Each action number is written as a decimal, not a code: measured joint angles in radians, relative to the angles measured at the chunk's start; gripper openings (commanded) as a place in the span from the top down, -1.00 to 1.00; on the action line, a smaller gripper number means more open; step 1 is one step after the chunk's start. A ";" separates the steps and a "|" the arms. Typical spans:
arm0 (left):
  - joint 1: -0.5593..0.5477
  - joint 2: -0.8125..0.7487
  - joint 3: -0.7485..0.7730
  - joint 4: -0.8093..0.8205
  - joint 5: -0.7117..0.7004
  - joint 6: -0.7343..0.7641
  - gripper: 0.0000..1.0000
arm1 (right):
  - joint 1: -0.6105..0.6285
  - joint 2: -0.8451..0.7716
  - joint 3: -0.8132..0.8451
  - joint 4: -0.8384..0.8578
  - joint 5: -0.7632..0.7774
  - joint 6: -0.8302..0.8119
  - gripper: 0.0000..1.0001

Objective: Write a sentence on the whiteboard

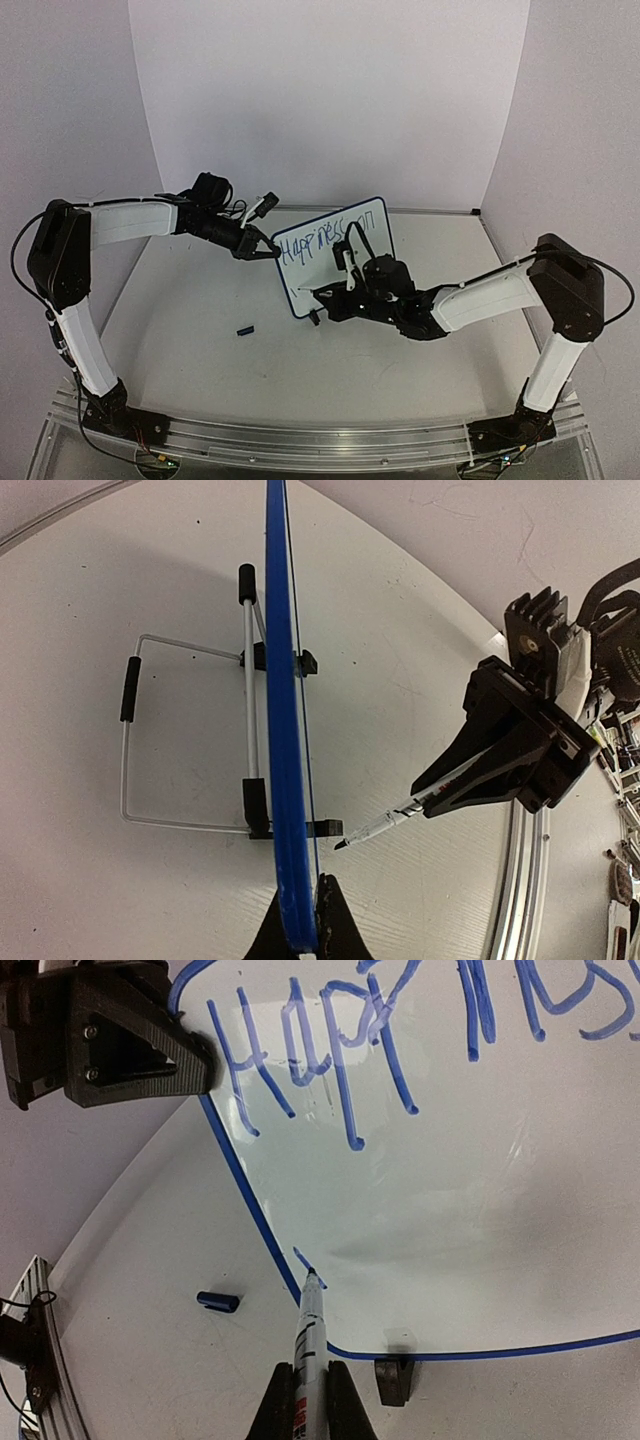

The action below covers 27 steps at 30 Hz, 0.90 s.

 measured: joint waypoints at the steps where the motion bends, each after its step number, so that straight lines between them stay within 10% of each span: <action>1: 0.000 0.000 0.000 0.000 0.000 0.000 1.00 | -0.002 0.001 0.003 0.000 0.000 0.000 1.00; 27: 0.000 0.000 0.000 0.000 -0.002 0.000 1.00 | -0.017 0.058 0.008 0.001 -0.032 0.012 1.00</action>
